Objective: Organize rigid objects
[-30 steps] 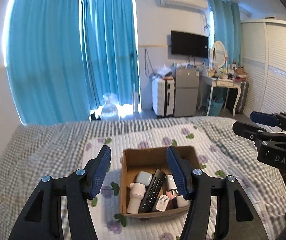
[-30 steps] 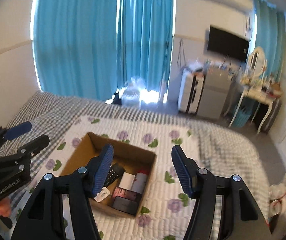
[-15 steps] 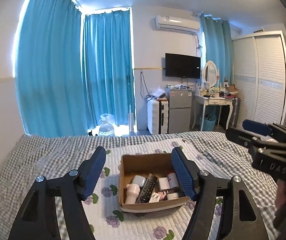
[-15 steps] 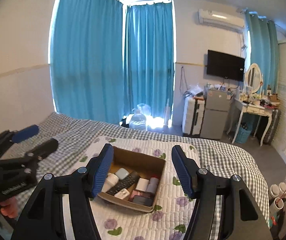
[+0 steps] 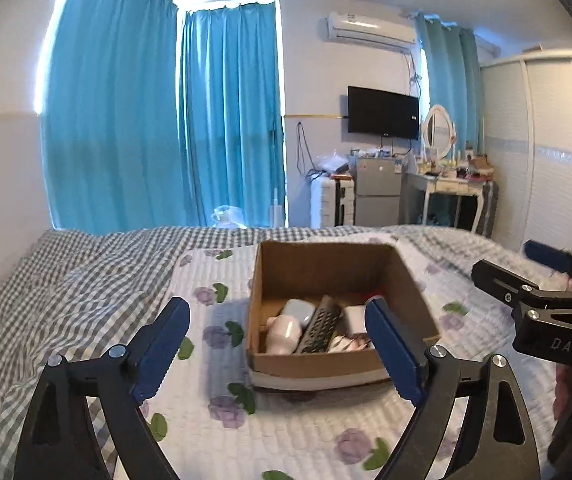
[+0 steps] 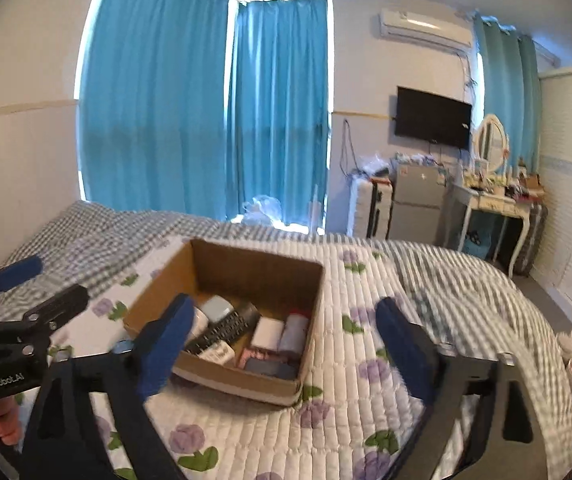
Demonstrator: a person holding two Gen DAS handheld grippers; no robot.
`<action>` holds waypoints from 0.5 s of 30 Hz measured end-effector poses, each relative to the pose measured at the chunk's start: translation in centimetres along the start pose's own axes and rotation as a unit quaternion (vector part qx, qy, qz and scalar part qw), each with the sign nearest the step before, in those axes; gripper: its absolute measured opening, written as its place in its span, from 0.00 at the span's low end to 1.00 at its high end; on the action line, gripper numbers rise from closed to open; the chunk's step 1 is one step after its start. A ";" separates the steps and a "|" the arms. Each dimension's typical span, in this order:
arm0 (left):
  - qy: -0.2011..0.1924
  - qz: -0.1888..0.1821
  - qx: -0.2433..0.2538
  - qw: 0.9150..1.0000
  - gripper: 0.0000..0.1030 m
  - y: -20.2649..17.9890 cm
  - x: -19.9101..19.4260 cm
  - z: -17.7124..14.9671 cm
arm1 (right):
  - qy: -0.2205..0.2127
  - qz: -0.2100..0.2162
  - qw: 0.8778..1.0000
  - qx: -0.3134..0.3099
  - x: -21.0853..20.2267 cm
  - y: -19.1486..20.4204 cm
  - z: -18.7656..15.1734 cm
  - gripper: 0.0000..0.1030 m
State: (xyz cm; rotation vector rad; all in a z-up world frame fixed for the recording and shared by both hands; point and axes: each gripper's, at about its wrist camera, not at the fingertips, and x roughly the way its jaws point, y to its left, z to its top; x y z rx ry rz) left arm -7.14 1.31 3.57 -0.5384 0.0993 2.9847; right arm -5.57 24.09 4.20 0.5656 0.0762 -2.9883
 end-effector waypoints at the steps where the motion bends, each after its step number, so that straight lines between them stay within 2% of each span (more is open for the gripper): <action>1: 0.003 0.007 0.004 1.000 0.90 -0.2 0.3 -0.4 | -0.003 -0.013 1.000 -0.001 0.5 -0.1 -0.8 1.00; 3: 0.002 0.003 0.002 1.000 0.93 -0.4 0.3 -0.7 | 0.010 -0.034 0.999 -0.004 1.6 -0.3 -2.0 1.00; 5: 0.005 -0.007 -0.012 1.000 1.00 -0.3 0.4 -0.9 | 0.030 -0.033 0.999 0.012 2.5 -1.0 -2.8 1.00; 7: -0.004 0.000 -0.021 1.000 1.00 -0.2 0.3 -1.2 | 0.038 -0.031 0.998 0.031 2.9 -1.5 -3.3 1.00; 15: -0.010 0.019 -0.030 0.999 1.00 0.3 0.2 -1.7 | 0.004 -0.042 0.999 0.015 1.5 -1.0 -2.9 1.00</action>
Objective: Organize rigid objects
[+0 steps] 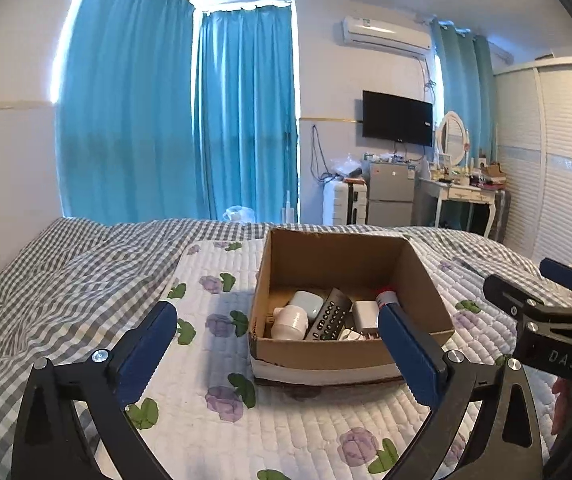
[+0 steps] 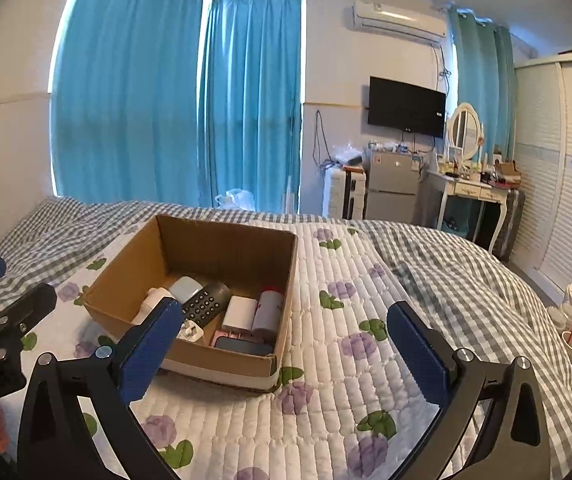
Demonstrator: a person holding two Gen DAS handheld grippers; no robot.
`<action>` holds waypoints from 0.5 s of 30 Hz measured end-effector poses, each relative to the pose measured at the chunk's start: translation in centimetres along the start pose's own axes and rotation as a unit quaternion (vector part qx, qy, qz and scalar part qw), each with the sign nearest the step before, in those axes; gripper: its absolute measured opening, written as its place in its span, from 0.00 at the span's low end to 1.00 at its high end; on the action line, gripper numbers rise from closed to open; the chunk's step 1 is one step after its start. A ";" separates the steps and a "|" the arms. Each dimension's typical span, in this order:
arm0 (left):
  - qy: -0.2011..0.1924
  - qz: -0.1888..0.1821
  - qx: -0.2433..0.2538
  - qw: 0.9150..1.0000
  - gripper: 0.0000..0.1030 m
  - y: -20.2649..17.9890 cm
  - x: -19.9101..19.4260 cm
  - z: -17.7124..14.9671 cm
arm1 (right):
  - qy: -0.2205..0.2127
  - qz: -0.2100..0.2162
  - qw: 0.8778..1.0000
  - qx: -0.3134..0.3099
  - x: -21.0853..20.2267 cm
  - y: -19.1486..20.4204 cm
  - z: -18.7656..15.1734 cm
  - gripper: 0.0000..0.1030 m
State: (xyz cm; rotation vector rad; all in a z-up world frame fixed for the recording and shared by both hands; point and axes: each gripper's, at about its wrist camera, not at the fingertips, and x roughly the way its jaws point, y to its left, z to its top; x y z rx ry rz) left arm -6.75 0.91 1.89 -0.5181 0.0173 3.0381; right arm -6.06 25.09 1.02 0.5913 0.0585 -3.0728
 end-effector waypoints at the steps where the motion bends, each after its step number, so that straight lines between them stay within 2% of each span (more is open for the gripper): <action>1: 0.000 0.001 -0.002 1.000 1.00 0.1 0.0 0.0 | -0.002 -0.001 1.000 -0.001 -0.1 0.0 0.0 1.00; 15: 0.004 0.012 0.009 1.000 1.00 -0.2 0.2 -0.4 | 0.005 0.000 1.000 0.001 -0.1 0.0 0.0 1.00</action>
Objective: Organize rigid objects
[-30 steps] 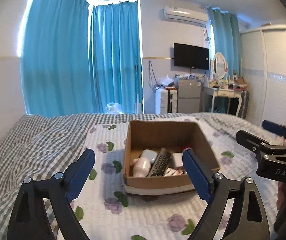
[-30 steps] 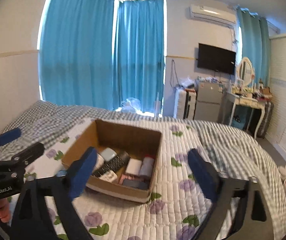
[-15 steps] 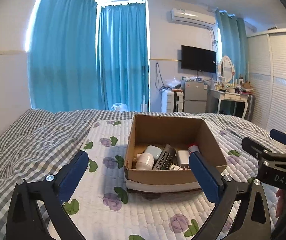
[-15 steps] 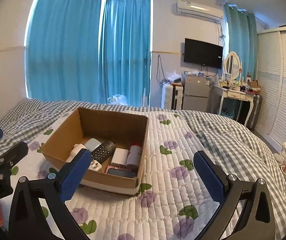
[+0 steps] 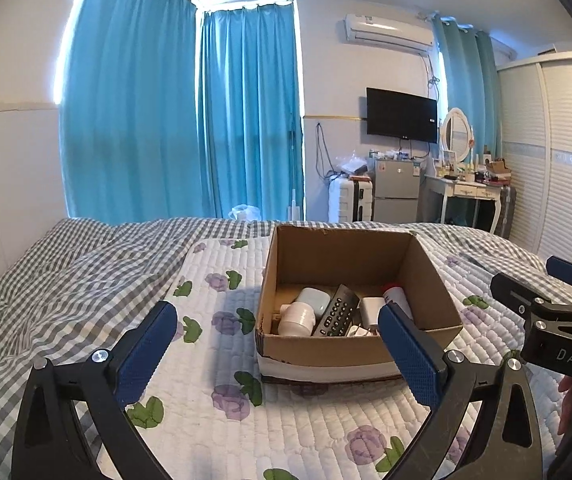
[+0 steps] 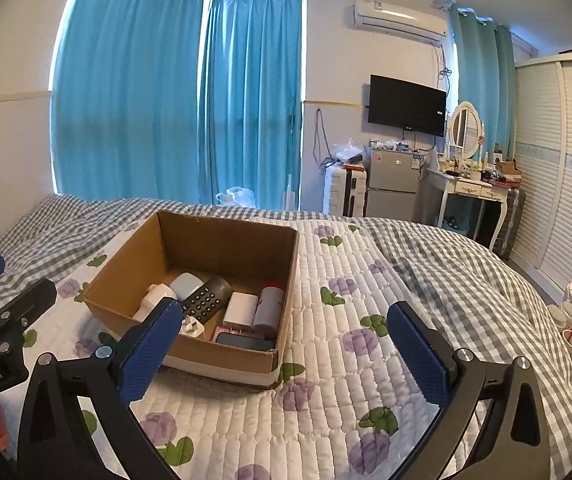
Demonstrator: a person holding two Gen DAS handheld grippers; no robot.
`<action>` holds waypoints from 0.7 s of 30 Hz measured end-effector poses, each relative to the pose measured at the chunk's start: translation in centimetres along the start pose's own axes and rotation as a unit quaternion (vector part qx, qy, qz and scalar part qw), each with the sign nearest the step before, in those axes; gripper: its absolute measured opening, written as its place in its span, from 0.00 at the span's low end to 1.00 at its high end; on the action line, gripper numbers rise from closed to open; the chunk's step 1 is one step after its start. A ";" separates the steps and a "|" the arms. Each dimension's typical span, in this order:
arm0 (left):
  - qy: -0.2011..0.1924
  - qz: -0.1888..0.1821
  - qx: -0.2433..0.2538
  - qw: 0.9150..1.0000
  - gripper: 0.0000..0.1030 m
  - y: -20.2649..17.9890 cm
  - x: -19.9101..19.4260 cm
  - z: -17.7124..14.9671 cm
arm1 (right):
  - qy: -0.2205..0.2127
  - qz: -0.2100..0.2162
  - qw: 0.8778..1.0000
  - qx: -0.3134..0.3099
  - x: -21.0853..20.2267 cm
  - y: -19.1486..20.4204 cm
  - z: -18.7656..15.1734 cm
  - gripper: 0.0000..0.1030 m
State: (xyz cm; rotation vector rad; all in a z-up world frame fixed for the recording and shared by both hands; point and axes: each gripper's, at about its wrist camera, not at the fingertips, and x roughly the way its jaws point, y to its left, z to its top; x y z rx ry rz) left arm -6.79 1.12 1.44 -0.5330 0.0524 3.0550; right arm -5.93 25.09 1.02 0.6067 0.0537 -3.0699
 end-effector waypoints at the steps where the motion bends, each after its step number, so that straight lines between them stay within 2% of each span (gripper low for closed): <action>1: 0.000 0.002 0.002 1.000 1.00 0.0 0.1 -0.1 | -0.001 0.000 1.000 0.000 0.0 0.0 0.0 1.00; 21: 0.019 -0.004 -0.004 1.000 1.00 0.2 0.5 -0.3 | 0.012 -0.001 1.000 -0.005 0.6 0.1 -0.3 1.00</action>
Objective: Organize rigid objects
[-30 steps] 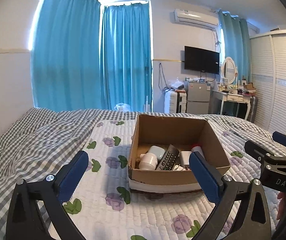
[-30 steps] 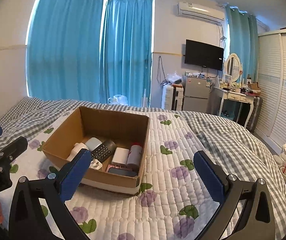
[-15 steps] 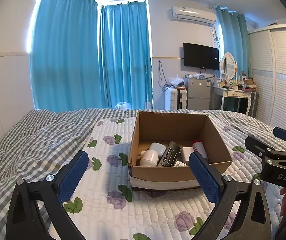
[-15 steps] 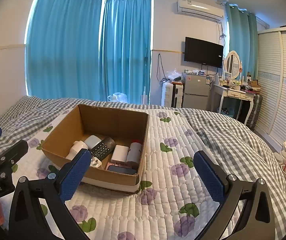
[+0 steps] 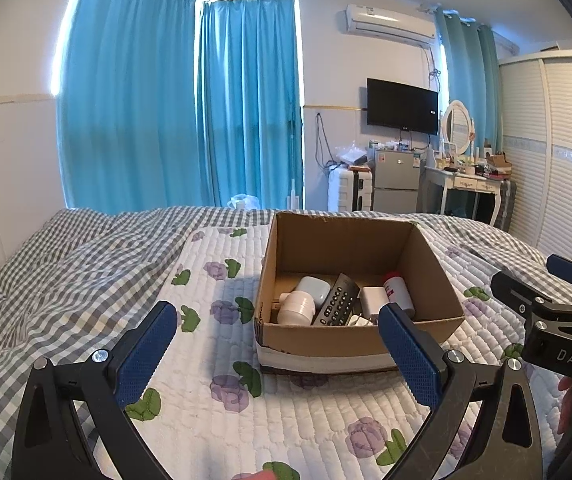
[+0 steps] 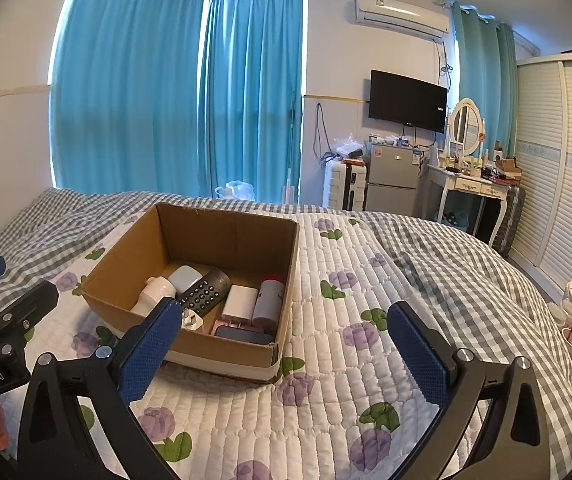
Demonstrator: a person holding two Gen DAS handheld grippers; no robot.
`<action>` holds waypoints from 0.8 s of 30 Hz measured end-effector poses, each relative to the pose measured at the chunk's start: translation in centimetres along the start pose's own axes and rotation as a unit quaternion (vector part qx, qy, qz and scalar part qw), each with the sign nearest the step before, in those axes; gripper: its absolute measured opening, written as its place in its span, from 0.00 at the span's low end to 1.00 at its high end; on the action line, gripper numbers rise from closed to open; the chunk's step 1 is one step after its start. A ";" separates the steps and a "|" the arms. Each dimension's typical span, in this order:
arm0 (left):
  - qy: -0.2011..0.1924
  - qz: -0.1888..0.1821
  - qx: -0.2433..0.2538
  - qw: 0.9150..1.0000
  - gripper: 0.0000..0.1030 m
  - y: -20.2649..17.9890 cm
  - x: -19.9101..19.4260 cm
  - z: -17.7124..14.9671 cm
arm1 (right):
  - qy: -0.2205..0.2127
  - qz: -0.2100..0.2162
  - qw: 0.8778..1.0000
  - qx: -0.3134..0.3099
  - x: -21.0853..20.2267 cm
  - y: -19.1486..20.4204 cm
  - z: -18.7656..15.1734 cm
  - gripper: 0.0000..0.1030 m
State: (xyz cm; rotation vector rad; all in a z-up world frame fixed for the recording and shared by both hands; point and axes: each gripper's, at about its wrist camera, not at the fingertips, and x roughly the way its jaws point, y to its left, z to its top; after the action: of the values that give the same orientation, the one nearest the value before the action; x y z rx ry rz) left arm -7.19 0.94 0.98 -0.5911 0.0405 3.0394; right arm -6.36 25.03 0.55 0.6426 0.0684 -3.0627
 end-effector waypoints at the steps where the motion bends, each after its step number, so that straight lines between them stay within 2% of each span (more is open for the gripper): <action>1: 0.001 0.000 -0.001 1.000 1.00 0.0 0.0 0.0 | 0.000 0.000 1.000 0.000 0.0 0.0 0.0 1.00; 24: 0.005 0.001 -0.003 1.000 1.00 0.1 0.2 0.0 | 0.014 -0.005 1.000 -0.005 0.7 0.1 -0.3 1.00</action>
State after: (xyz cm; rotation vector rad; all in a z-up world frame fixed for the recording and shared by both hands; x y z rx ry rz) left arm -7.34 0.89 0.90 -0.6077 0.0313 3.0388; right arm -6.82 24.92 -0.04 0.6881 0.0867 -3.0608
